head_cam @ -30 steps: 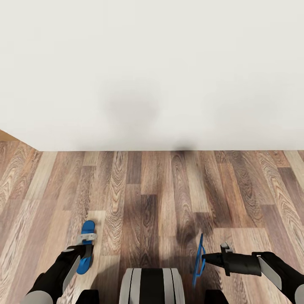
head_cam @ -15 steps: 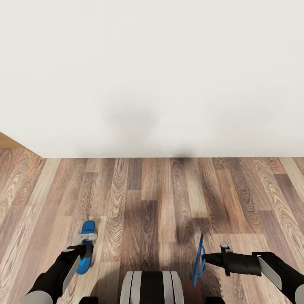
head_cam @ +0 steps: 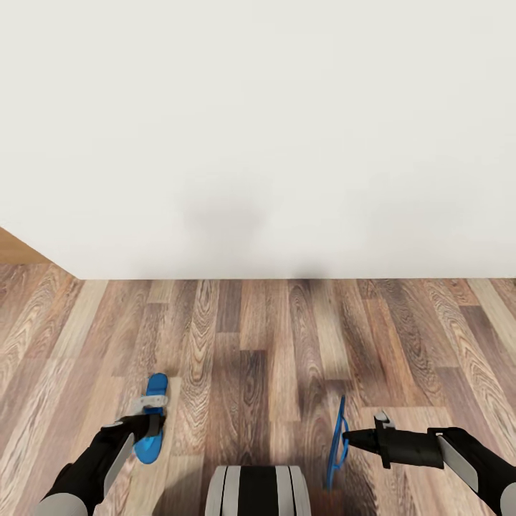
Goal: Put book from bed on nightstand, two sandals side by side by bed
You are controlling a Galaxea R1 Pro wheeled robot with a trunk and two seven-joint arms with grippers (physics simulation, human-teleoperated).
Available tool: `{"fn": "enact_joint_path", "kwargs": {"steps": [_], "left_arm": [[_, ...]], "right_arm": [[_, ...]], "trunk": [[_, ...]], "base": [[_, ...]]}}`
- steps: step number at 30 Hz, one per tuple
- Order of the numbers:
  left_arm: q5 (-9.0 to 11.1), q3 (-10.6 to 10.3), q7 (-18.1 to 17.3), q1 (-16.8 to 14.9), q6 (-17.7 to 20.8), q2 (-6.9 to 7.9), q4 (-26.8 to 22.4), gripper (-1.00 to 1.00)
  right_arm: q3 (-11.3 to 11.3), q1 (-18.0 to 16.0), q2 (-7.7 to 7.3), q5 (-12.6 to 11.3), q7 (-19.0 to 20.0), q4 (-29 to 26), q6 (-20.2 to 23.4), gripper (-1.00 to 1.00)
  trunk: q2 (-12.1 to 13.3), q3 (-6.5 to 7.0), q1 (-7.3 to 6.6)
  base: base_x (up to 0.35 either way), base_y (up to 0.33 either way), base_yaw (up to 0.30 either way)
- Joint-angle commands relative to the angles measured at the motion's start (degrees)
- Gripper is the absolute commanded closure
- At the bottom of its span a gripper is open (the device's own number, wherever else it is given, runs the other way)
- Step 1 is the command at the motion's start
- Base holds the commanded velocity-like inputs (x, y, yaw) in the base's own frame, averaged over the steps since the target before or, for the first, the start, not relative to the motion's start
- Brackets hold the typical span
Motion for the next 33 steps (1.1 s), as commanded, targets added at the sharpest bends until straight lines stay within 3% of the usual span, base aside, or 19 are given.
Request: {"fn": "enact_joint_path", "kwargs": {"steps": [1, 3, 5, 8, 9, 11, 13, 16, 20, 26, 27, 29, 30, 33], "left_arm": [[0.02, 0.29, -3.16, 0.02, 0.39, 0.37, -0.13, 1.00], [0.05, 0.36, -7.32, 0.02, 0.49, 1.52, -0.17, 1.00], [0.46, 1.53, -14.25, 0.01, 0.74, 4.05, -0.02, 1.00], [1.47, 8.59, -29.14, 0.43, 0.77, 9.73, 2.31, 1.00], [1.60, 11.88, -35.59, 0.62, 0.60, 11.91, 4.71, 1.00], [1.59, 16.66, -43.44, 0.75, 0.05, 14.42, 9.01, 1.00], [1.47, 20.76, -47.92, 0.84, -1.71, 15.92, 13.22, 1.00], [1.19, 23.42, -50.59, 0.91, -7.03, 16.44, 19.03, 1.00], [1.06, 23.83, -51.03, 0.92, -8.66, 16.21, 21.22, 1.00], [1.00, 23.95, -51.14, 0.93, -10.89, 14.35, 21.72, 1.00], [1.00, 23.95, -51.14, 0.91, -11.57, 14.00, 21.74, 1.00], [1.00, 23.95, -51.16, 0.92, -12.55, 13.27, 21.76, 1.00], [1.00, 23.92, -51.15, 0.92, -12.84, 12.84, 21.76, 1.00], [1.00, 23.94, -51.18, 0.93, -12.99, 12.48, 21.77, 1.00]], "right_arm": [[0.33, -0.07, -0.05, -0.39, 0.16, 0.01, 0.39, 1.00], [0.33, -0.05, -0.05, -0.45, 0.16, 0.01, 0.41, 1.00], [0.33, -0.06, -0.05, -0.51, 0.16, 0.01, 0.42, 1.00], [0.33, -0.04, -0.05, -0.53, 0.16, 0.02, 0.42, 1.00], [0.31, -0.05, -0.05, -0.54, 0.16, 0.05, 0.42, 1.00], [0.27, -0.07, -0.07, -0.54, 0.16, 0.08, 0.42, 1.00], [0.26, -0.07, -0.13, -0.54, 0.16, 0.09, 0.42, 1.00], [0.22, -0.05, -0.21, -0.54, 0.16, 0.13, 0.42, 1.00], [0.16, -0.06, -0.23, -0.52, 0.07, 0.32, 0.35, 1.00], [0.31, -0.03, -0.23, -0.40, -0.15, 0.61, -0.83, 1.00], [0.32, 0.00, -0.26, -0.39, -0.11, 1.28, -2.50, 1.00], [0.33, 0.04, -0.72, -0.45, 0.10, 6.08, -11.23, 1.00], [0.37, 0.05, -0.90, -0.59, 0.34, 11.67, -19.43, 1.00], [0.41, 0.06, -0.99, -0.52, 3.20, 17.31, -26.52, 1.00]], "trunk": [[0.00, 0.19, -0.03], [0.03, 0.64, -0.08], [0.05, 1.08, -0.13], [0.09, 1.74, -0.21], [0.11, 1.96, -0.24], [0.13, 2.41, -0.29], [0.16, 2.85, -0.34], [0.20, 3.52, -0.42], [0.25, 4.40, -0.52], [0.33, 5.73, -0.68], [0.35, 5.95, -0.70], [0.38, 6.40, -0.75], [0.39, 6.62, -0.78], [0.43, 7.28, -0.86]], "base": [[0.000, 0.000, 0.000], [0.000, 0.000, 0.000], [0.000, 0.000, 0.000], [0.000, 0.000, 0.000], [0.000, 0.000, 0.000], [0.000, 0.000, 0.000], [0.000, 0.000, 0.000], [0.000, 0.000, 0.000], [0.000, 0.000, 0.000], [0.000, 0.000, 0.000], [0.000, 0.000, 0.000], [0.000, 0.000, 0.000], [0.000, 0.000, 0.000], [0.000, 0.000, 0.000]]}}
